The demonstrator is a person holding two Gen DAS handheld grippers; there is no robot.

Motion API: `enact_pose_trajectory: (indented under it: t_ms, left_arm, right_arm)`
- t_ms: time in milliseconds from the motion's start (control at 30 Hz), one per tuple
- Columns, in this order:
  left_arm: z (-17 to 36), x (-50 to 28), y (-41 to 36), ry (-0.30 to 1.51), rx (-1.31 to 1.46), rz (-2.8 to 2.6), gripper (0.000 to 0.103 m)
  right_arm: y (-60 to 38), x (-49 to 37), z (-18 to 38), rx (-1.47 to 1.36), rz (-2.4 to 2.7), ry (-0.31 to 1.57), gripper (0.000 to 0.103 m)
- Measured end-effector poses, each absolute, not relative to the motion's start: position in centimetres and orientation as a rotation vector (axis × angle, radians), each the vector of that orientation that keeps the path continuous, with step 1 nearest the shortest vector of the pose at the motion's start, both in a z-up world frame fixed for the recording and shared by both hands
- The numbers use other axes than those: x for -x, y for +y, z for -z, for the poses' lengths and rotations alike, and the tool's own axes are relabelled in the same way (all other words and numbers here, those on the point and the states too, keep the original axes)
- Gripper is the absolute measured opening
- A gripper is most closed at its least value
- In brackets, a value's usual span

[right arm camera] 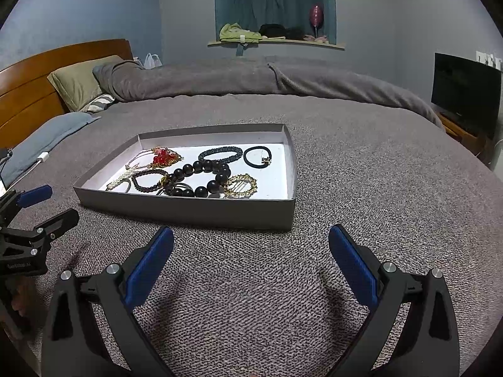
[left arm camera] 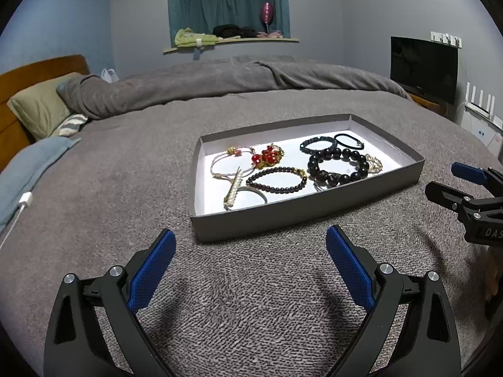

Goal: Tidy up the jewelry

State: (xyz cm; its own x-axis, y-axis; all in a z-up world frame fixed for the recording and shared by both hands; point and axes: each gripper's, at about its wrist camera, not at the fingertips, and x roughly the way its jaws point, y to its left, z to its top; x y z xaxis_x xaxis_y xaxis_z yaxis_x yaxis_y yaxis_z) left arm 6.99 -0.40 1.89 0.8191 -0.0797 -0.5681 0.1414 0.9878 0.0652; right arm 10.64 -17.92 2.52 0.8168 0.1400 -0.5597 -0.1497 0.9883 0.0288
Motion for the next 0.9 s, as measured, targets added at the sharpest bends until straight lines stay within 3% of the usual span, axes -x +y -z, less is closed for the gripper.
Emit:
enact_pose_trajectory:
  t_ms: [900]
  left_arm:
    - [-1.74, -6.9, -0.61, 0.606, -0.112, 0.118, 0.096]
  right_arm:
    - [-17.88, -10.68, -2.61, 0.019, -0.154, 0.595, 0.097]
